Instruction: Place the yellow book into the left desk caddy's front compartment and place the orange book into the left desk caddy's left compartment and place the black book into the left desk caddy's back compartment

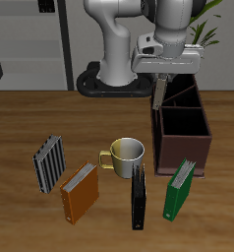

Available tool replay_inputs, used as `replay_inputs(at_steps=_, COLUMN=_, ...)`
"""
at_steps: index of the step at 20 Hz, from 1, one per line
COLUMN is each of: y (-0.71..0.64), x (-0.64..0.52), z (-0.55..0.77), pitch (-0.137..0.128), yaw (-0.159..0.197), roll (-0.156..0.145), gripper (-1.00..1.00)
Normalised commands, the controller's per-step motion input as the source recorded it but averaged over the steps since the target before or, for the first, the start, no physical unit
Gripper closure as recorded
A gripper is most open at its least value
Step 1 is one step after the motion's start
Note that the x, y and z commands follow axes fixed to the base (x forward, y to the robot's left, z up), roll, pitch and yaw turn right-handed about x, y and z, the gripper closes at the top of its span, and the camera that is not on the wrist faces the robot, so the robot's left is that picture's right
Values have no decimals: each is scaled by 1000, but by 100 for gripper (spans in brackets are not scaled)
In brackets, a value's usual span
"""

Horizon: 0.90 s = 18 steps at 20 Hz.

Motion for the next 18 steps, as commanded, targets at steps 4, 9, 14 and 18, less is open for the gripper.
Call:
replay_inputs(at_steps=4, y=197, x=34, z=-98, pitch=39, yaw=-39, roll=42, gripper=100)
replay_inputs(at_steps=9, y=142, x=-31, z=-41, pitch=13, yaw=-6, roll=23, gripper=100)
replay_inputs(at_steps=14, y=99, x=49, z=-98, pitch=18, yaw=4, roll=13, gripper=100)
replay_inputs(at_steps=18, y=-10, x=53, z=-100, pitch=21, yaw=-1, roll=-4, gripper=100)
